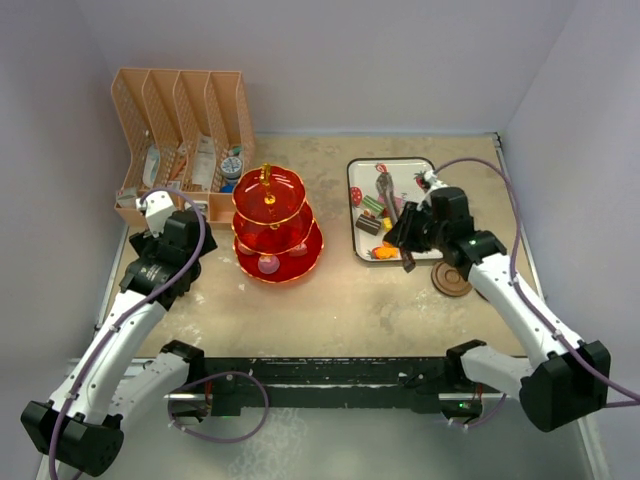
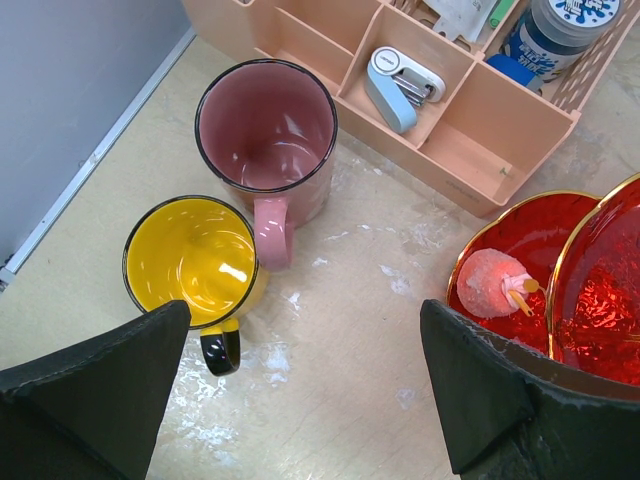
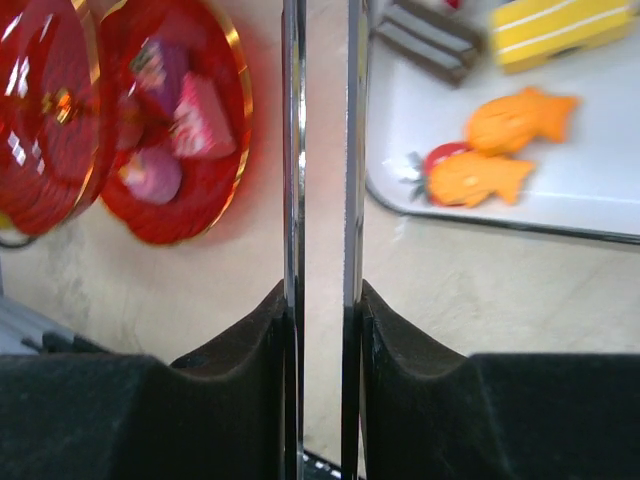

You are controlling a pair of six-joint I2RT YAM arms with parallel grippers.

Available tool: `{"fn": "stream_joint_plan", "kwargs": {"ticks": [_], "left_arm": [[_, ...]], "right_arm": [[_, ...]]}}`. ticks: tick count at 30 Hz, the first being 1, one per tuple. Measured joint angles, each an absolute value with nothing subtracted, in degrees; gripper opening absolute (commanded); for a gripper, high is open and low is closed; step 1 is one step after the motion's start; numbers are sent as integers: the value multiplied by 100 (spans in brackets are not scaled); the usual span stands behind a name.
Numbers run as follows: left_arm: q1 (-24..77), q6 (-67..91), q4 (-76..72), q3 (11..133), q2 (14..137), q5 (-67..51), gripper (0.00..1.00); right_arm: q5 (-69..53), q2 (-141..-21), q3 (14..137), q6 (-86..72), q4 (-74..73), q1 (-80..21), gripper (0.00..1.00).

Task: Serve the afternoon tea
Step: Pick up the desert from the tray.

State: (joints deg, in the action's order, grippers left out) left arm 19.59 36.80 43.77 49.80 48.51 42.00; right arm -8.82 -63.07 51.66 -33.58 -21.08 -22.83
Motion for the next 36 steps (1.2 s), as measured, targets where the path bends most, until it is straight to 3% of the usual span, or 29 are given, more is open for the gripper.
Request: {"fn": "stream_joint_plan", "kwargs": {"ticks": [7,22,36], "left_arm": [[1959,3680,4379,4980,4851,4198,95],[1959,3680,4377,4980,4851,4198,95],[1959,3680,4377,4980,4853,4198,95]], "right_arm": [[-1129,-6563,5164,-2838,-2115,-775,30],[-1750,-7435,5083,-1984,-2051,-832,30],[-1247,-8530,5472,-1933,-1911,-1050,29]]}}
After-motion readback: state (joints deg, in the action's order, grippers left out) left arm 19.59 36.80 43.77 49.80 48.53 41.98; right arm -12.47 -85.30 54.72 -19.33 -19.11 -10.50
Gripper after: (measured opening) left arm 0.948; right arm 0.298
